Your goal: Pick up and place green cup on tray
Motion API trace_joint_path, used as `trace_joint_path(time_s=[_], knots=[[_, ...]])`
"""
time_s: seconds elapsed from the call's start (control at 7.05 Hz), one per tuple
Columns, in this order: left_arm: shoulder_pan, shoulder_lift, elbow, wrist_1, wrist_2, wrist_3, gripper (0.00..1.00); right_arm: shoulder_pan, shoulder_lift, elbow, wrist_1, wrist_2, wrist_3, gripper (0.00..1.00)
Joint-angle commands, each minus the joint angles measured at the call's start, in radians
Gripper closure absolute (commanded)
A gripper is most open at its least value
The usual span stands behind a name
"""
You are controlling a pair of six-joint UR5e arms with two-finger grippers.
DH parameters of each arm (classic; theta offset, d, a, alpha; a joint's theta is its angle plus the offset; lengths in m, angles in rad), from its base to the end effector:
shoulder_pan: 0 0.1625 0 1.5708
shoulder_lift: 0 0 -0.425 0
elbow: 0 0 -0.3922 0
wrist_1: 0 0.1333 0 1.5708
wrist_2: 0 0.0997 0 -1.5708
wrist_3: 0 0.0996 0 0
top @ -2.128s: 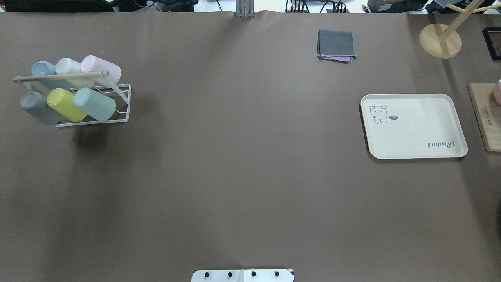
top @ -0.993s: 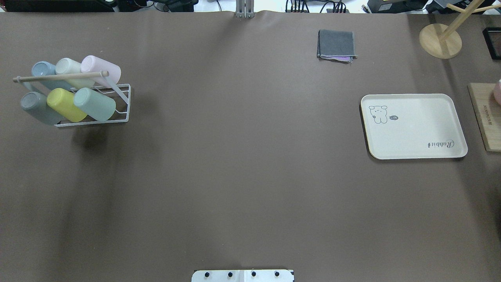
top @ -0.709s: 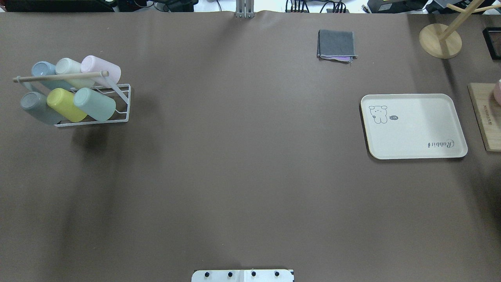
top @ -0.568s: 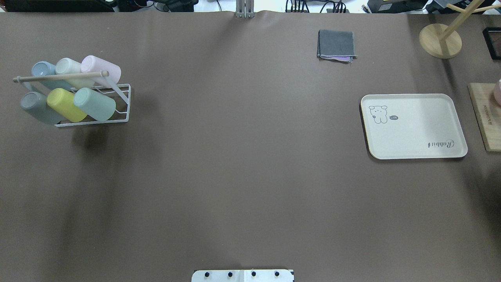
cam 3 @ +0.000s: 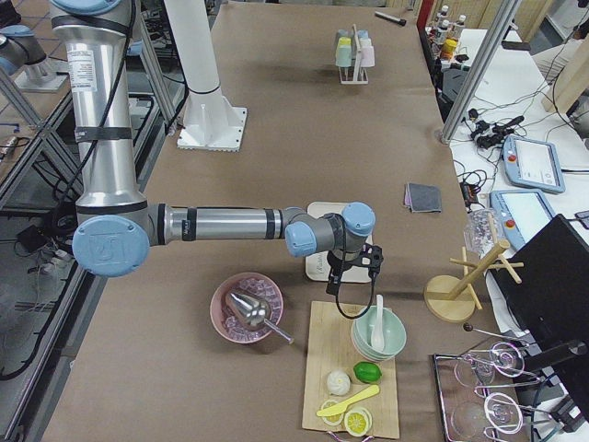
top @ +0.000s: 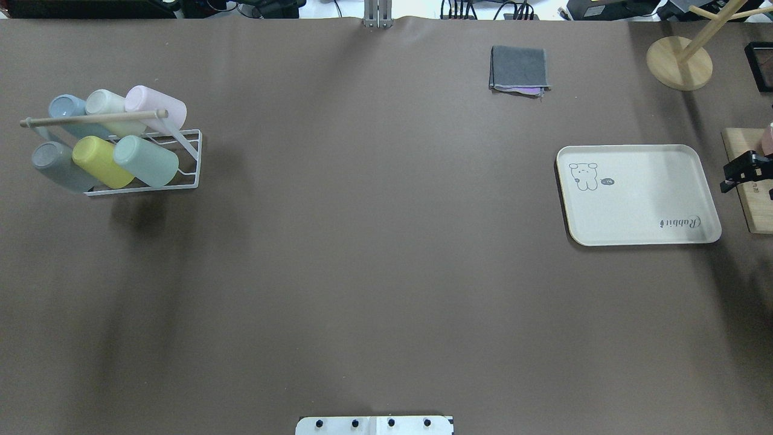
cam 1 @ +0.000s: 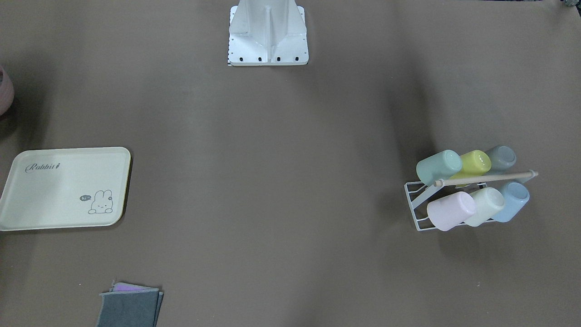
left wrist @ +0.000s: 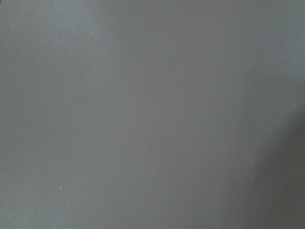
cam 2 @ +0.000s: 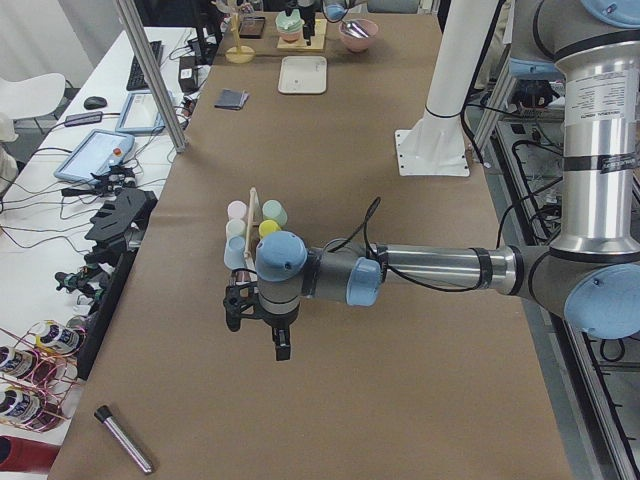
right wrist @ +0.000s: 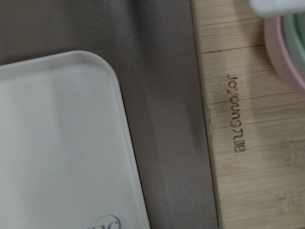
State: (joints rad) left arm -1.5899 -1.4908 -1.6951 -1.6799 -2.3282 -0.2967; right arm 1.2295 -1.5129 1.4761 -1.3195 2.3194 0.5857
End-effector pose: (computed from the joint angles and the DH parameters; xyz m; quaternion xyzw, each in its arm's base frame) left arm -0.0738 -0.4661 0.6251 0.0195 0.3749 -0.1177 0.9193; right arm -0.1155 -0.5209 0.6513 -0.0734 -0.3697 0.0740 0.9233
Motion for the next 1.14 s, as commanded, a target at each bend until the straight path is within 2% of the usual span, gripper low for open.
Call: trace_joint_path(time_s=[0.0, 0.14, 0.28, 0.57, 0.71, 0.99], knots=[[0.007, -0.009, -0.122, 0.136, 0.004, -0.021, 0.02, -0.054, 0.020, -0.028, 0.051, -0.003, 0.059, 0.03], [0.021, -0.037, -0.183, 0.246, 0.006, -0.021, 0.02, -0.073, 0.034, -0.031, 0.051, -0.021, 0.059, 0.05], [0.040, -0.080, -0.196, 0.291, 0.006, -0.033, 0.02, -0.077, 0.036, -0.033, 0.051, -0.034, 0.057, 0.06], [0.129, -0.135, -0.262, 0.292, 0.006, -0.201, 0.02, -0.090, 0.034, -0.031, 0.051, -0.034, 0.049, 0.18], [0.193, -0.155, -0.314, 0.292, 0.006, -0.272, 0.02, -0.090, 0.030, -0.031, 0.051, -0.032, 0.048, 0.21], [0.391, -0.247, -0.330, 0.292, 0.128, -0.384, 0.02, -0.090, 0.017, -0.040, 0.049, -0.032, 0.042, 0.24]])
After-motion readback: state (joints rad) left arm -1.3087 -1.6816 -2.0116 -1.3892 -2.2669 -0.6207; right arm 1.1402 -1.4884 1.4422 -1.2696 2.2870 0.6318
